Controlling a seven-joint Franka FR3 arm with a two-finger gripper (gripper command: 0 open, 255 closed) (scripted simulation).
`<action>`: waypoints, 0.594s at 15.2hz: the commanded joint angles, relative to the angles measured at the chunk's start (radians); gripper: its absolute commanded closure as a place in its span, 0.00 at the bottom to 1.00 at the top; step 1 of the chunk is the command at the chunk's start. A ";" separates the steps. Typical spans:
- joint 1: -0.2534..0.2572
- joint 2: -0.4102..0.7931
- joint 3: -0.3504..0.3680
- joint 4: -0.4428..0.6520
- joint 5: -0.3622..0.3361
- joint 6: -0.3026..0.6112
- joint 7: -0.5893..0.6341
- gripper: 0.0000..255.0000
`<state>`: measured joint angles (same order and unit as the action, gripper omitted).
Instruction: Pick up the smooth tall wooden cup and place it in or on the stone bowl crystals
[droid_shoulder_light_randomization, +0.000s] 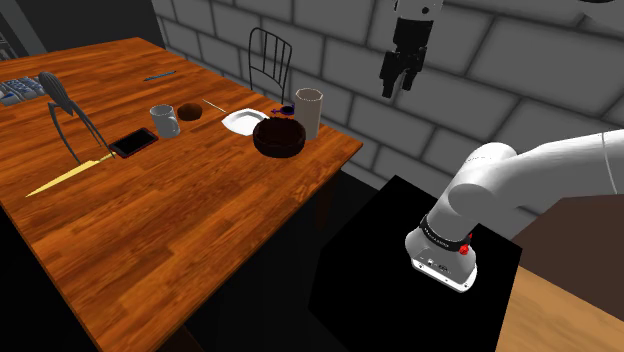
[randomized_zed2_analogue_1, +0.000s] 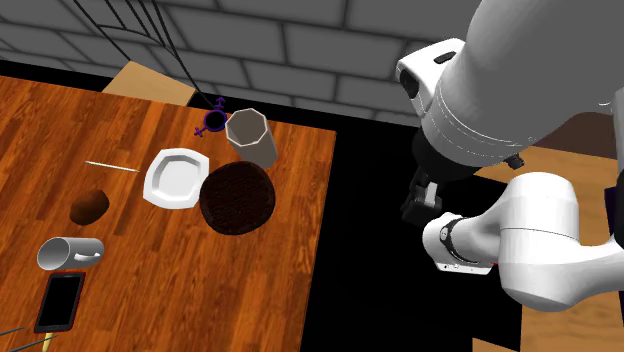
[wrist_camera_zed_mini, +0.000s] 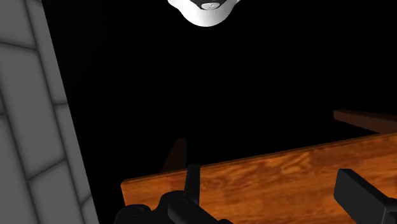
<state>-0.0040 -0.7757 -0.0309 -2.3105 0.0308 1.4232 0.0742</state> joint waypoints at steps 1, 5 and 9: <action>0.000 0.000 0.000 0.000 0.000 0.000 0.000 0.00; -0.004 0.130 -0.031 0.029 -0.024 0.099 -0.044 0.00; -0.007 0.269 -0.059 0.079 -0.039 0.186 -0.087 0.00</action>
<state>-0.0108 -0.5395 -0.0839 -2.2409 -0.0049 1.5858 -0.0022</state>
